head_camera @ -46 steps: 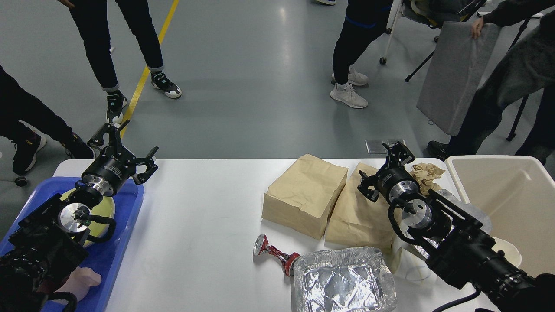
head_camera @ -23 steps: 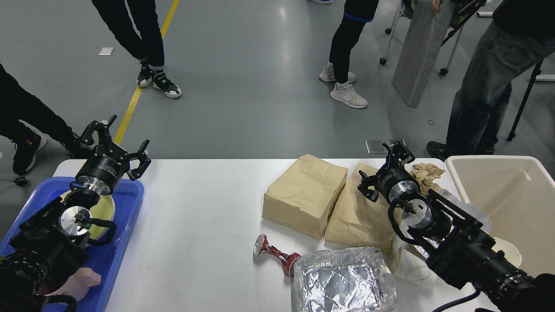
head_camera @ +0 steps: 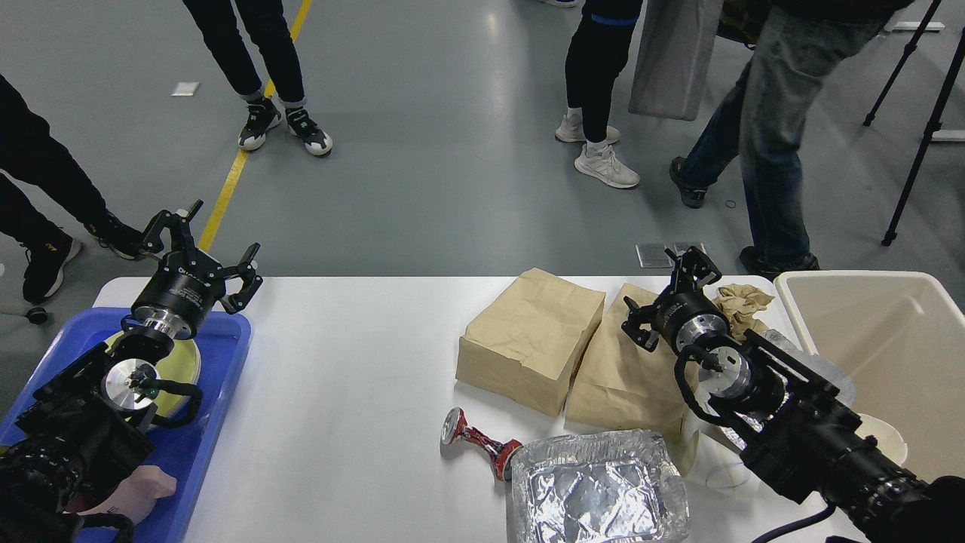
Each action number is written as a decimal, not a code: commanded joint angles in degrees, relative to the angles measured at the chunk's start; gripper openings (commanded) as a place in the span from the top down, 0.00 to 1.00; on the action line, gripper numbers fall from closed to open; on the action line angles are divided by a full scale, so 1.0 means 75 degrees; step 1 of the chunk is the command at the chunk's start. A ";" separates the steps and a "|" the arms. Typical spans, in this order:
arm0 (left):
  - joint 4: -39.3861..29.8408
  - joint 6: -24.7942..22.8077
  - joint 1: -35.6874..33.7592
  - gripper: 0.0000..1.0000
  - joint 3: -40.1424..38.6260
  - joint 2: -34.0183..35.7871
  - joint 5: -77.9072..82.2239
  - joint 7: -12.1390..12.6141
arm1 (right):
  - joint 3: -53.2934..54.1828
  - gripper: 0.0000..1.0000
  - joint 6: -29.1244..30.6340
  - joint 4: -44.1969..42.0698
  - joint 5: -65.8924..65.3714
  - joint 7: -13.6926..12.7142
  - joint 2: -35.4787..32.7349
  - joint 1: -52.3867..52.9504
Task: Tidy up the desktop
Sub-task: 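Move the right gripper toward the foil tray near the bin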
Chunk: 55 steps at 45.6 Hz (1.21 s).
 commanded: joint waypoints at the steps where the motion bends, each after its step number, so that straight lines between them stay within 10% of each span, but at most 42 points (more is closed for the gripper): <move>1: 0.0000 0.0000 0.0000 0.04 0.0000 0.0000 0.0001 0.0000 | -0.0008 0.00 0.0000 0.0000 0.0000 0.0000 0.0000 0.0000; 55: 0.0000 0.0000 0.0000 0.04 0.0000 0.0000 0.0001 0.0000 | 0.1258 0.00 -0.0047 -0.0316 0.0832 -0.0035 -0.0527 0.0059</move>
